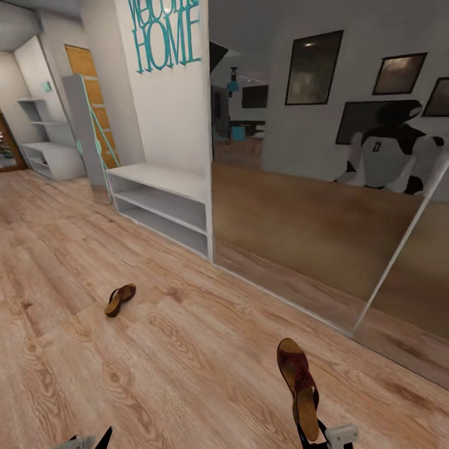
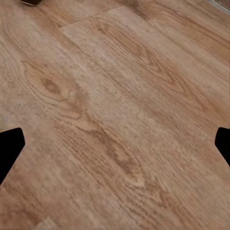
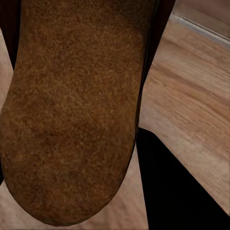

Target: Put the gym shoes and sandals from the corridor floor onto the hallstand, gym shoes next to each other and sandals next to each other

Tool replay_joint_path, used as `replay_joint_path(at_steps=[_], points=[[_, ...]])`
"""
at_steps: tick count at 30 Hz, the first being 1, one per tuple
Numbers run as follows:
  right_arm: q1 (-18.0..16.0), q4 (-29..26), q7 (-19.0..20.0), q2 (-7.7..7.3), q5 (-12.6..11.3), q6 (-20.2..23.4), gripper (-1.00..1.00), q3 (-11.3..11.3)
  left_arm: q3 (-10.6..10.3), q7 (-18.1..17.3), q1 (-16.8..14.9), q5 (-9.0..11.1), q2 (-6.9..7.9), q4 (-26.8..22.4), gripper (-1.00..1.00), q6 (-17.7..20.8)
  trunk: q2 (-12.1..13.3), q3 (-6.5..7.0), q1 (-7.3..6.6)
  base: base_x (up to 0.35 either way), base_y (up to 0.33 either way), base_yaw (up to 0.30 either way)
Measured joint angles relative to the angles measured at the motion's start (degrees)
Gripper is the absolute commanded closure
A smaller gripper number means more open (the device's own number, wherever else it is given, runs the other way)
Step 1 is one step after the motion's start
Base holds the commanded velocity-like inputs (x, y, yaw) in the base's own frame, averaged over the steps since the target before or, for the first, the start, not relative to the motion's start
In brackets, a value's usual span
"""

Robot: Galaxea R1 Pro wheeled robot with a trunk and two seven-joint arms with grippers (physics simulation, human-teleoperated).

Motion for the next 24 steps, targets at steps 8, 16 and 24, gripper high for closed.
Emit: replay_joint_path(at_steps=[8, 16, 24], points=[[0.0, 0.0, 0.0, -0.04, 0.0, -0.1, 1.0, 0.0, 0.0, 0.0, 0.0, 0.0, 0.0, 0.0, -1.0, 0.0, 0.0, 0.0, 0.0, 0.118, 0.295, 0.043], [0.0, 0.0, 0.0, -0.04, 0.0, -0.1, 1.0, 0.0, -0.1, 0.0, 0.0, 0.1, 0.0, 0.0, -1.0, 0.0, 0.0, 0.0, 0.0, 0.119, 0.295, 0.002], [0.0, 0.0, 0.0, -0.04, 0.0, -0.1, 1.0, 0.0, 0.0, 0.0, 0.0, 0.1, 0.0, 0.0, -1.0, 0.0, 0.0, 0.0, 0.0, 0.139, 0.295, 0.0]])
